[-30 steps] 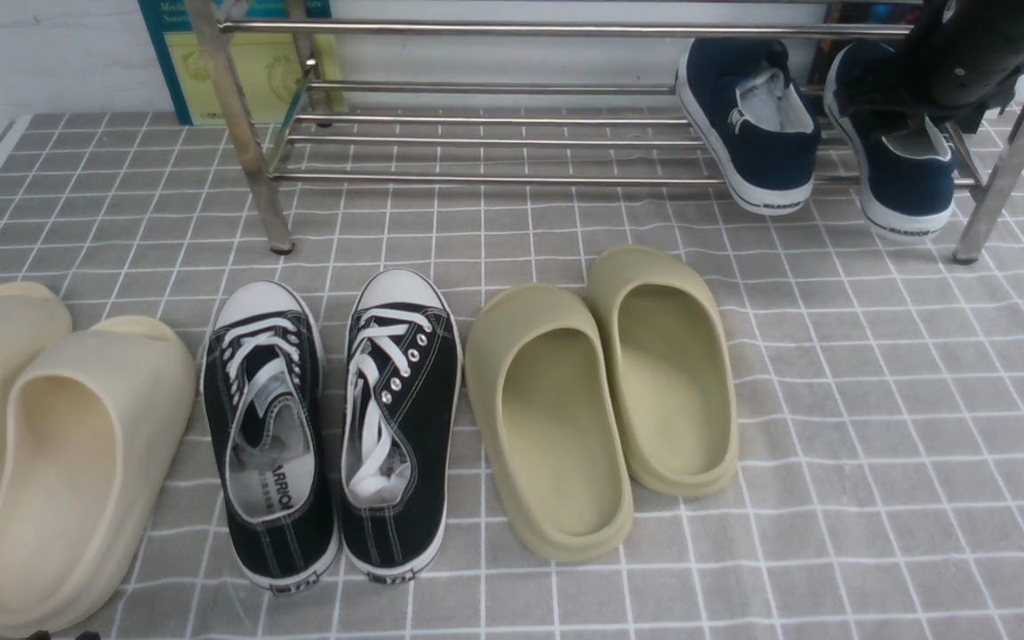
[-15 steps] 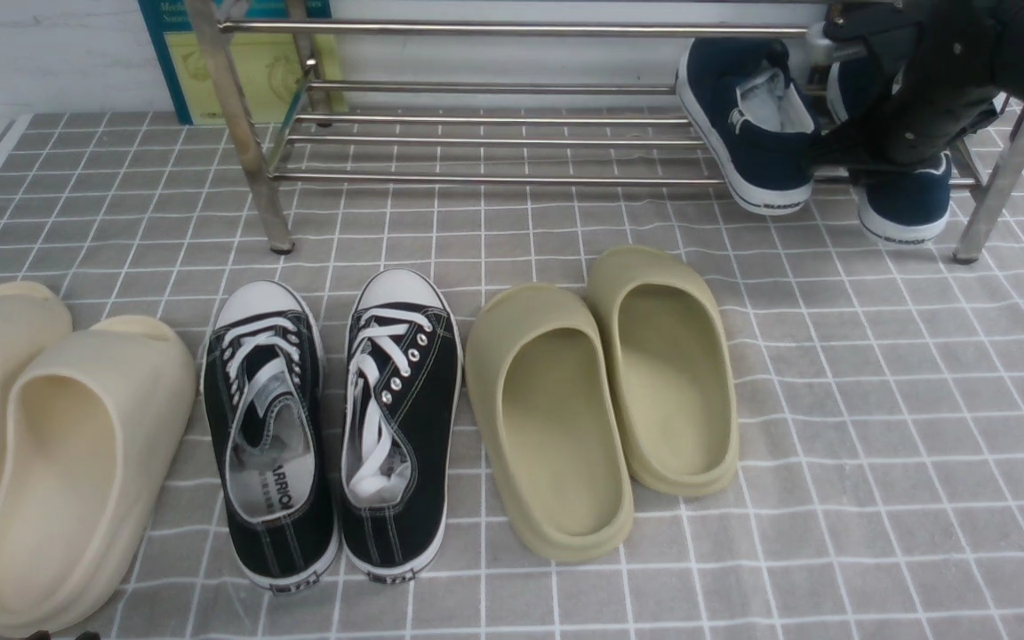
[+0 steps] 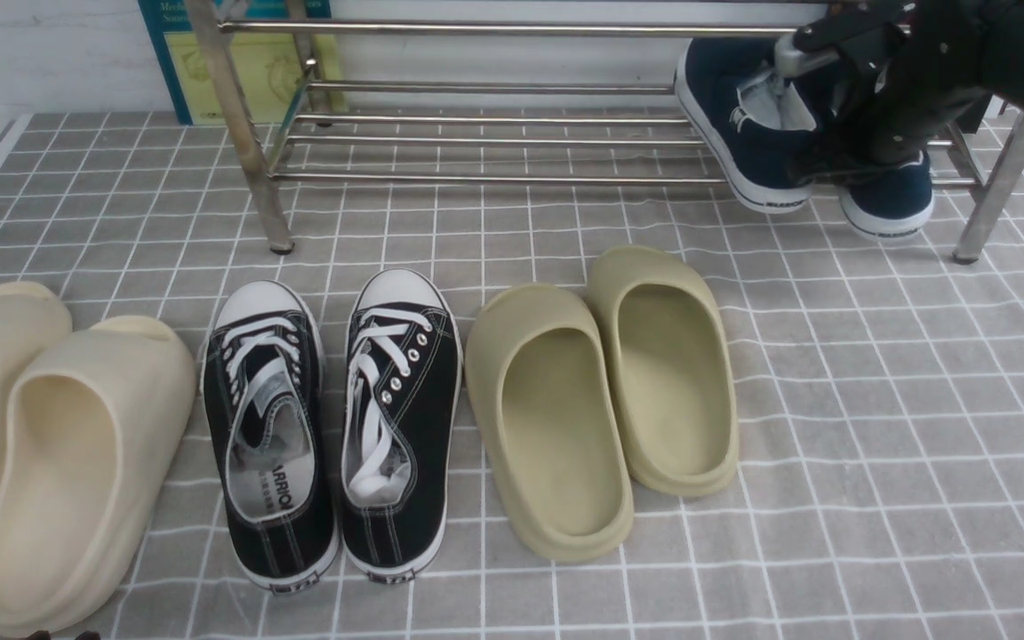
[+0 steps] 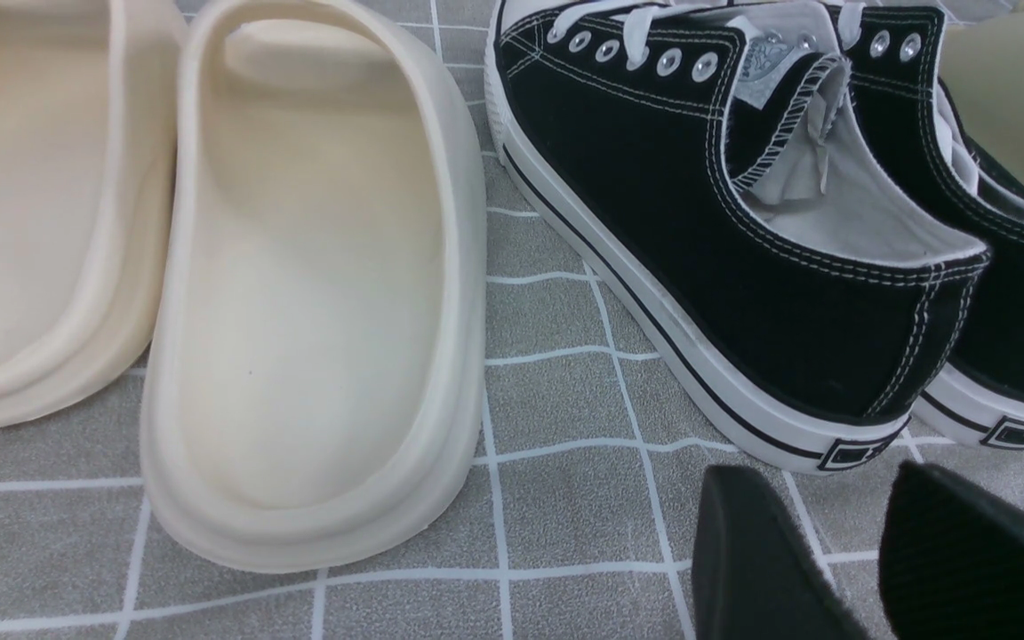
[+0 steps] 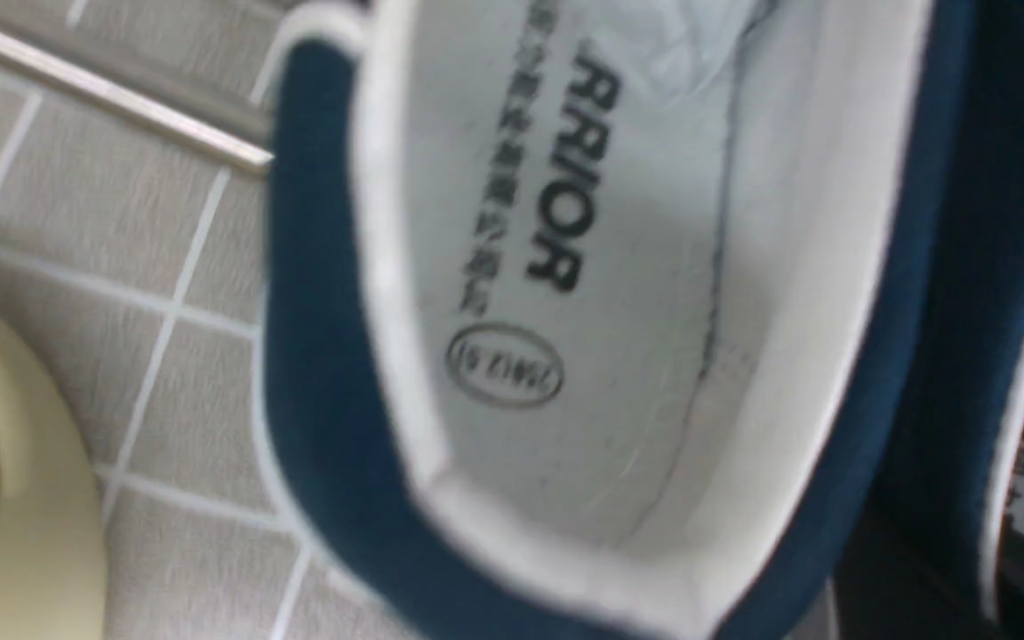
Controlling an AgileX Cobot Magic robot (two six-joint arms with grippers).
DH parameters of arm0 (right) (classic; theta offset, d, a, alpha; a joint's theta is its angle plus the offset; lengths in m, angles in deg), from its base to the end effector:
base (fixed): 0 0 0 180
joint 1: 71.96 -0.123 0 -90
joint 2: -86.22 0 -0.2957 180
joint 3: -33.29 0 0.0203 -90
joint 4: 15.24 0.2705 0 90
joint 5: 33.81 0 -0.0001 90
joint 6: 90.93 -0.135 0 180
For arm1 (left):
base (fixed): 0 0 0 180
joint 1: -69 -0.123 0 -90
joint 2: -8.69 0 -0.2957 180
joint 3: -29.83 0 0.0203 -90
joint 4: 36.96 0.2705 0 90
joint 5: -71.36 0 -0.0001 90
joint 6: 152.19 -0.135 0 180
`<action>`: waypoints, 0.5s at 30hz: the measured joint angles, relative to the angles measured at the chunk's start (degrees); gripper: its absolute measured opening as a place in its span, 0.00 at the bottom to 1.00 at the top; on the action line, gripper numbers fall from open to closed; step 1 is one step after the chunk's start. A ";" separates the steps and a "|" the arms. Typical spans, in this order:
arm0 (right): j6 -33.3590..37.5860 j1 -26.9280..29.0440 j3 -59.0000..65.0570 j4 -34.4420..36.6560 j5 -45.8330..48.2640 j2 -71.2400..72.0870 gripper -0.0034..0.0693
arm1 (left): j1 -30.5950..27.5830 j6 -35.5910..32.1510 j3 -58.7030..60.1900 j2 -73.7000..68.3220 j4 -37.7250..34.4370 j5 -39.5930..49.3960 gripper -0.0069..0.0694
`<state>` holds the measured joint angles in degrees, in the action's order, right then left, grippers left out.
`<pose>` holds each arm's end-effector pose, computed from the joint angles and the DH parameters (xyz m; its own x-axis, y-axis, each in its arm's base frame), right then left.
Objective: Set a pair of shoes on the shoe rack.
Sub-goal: Use the right arm to put a shoe into the shoe rack
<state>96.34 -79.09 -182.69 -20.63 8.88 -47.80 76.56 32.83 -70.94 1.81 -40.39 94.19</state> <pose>0.5583 0.0612 0.2137 -0.7358 -0.2880 -0.6129 -0.2316 0.9575 -0.1720 0.1013 -0.0166 0.1532 -0.3397 -0.0984 -0.9354 0.1060 0.9842 -0.1421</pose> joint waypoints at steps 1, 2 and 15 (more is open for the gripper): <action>-0.76 0.23 0.00 0.06 -1.16 -0.06 0.10 | 0.00 0.00 0.00 0.00 0.00 0.00 0.40; -1.20 0.43 0.00 0.00 -1.99 -0.14 0.11 | 0.00 0.00 0.00 0.00 0.00 0.00 0.40; -2.20 0.78 -0.50 -0.87 -0.42 2.22 0.83 | 0.00 0.00 0.00 0.00 0.00 0.00 0.40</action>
<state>94.14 -78.31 -183.19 -21.50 8.46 -45.58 76.56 32.83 -70.94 1.81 -40.39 94.19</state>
